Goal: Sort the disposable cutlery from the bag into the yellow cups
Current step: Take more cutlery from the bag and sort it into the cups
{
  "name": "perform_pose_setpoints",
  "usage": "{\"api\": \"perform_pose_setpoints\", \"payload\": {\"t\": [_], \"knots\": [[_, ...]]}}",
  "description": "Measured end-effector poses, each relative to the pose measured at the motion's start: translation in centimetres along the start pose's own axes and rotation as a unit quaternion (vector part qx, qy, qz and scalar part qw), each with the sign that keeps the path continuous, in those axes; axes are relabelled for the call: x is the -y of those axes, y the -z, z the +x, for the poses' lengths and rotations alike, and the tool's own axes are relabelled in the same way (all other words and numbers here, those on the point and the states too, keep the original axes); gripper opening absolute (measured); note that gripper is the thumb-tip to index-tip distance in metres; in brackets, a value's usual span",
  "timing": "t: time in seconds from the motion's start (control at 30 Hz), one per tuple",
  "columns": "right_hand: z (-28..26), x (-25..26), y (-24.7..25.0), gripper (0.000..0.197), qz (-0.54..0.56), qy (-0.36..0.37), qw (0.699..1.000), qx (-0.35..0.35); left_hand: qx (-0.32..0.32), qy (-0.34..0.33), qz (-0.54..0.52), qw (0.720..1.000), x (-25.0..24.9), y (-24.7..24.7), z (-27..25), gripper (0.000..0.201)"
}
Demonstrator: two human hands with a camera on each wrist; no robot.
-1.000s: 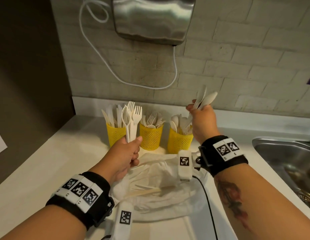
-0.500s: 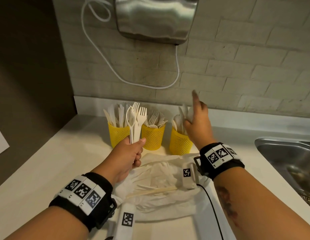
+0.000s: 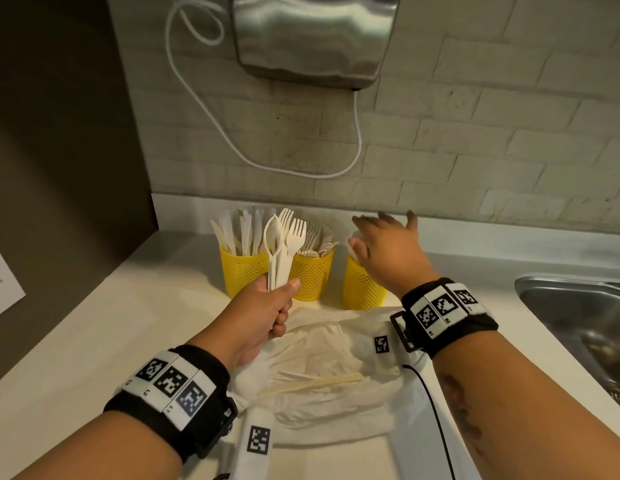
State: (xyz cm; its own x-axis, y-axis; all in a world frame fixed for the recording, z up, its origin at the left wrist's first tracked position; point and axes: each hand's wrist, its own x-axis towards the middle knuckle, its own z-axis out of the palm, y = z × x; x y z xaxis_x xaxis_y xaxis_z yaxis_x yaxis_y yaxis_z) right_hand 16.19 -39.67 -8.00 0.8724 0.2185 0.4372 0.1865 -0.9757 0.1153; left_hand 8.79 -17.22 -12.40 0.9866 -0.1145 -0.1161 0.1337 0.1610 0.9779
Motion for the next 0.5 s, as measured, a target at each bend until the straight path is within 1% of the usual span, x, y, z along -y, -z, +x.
{"api": "perform_pose_setpoints", "payload": {"t": [0.07,0.1,0.13,0.17,0.23,0.27,0.3,0.37,0.4,0.43,0.47,0.5], "knots": [[-0.3,1.2,1.6,0.053,0.082,-0.006,0.993,-0.088,-0.005,-0.015,0.020,1.000,0.0,-0.2,0.1,0.014],[-0.6,2.2,2.5,0.052,0.148,-0.015,0.982,-0.118,-0.014,-0.027,0.040,0.999,0.0,-0.4,0.2,0.012],[-1.0,3.3,3.6,0.048,0.226,-0.029,0.968,-0.109,-0.028,-0.042,0.064,0.997,0.0,-0.6,0.2,0.011],[-1.5,4.6,4.5,0.043,0.297,-0.040,0.953,-0.056,-0.044,-0.062,0.095,0.993,-0.1,-0.8,0.3,0.012],[-2.6,7.2,5.4,0.037,0.403,-0.053,0.909,0.094,-0.073,-0.108,0.169,0.977,-0.3,-1.1,0.6,0.019],[-3.1,8.2,5.2,0.034,0.434,-0.054,0.889,0.133,-0.082,-0.127,0.198,0.968,-0.4,-1.2,0.6,0.020],[-3.4,8.9,4.6,0.030,0.454,-0.054,0.878,0.138,-0.084,-0.139,0.215,0.963,-0.5,-1.3,0.6,0.019],[-3.5,9.6,3.6,0.024,0.482,-0.072,0.866,0.108,-0.066,-0.142,0.199,0.967,-0.8,-1.4,0.4,0.015],[-3.5,9.7,3.2,0.025,0.512,-0.089,0.848,0.102,-0.052,-0.137,0.182,0.972,-1.0,-1.4,0.3,0.015],[-3.5,9.8,3.1,0.027,0.554,-0.106,0.819,0.110,-0.047,-0.136,0.178,0.973,-1.0,-1.3,0.4,0.016],[-3.6,9.9,3.1,0.030,0.599,-0.118,0.781,0.129,-0.053,-0.141,0.194,0.969,-0.8,-1.0,0.6,0.016],[-3.7,10.0,3.3,0.029,0.637,-0.122,0.746,0.150,-0.067,-0.153,0.228,0.959,-0.7,-0.8,0.8,0.015]]}}
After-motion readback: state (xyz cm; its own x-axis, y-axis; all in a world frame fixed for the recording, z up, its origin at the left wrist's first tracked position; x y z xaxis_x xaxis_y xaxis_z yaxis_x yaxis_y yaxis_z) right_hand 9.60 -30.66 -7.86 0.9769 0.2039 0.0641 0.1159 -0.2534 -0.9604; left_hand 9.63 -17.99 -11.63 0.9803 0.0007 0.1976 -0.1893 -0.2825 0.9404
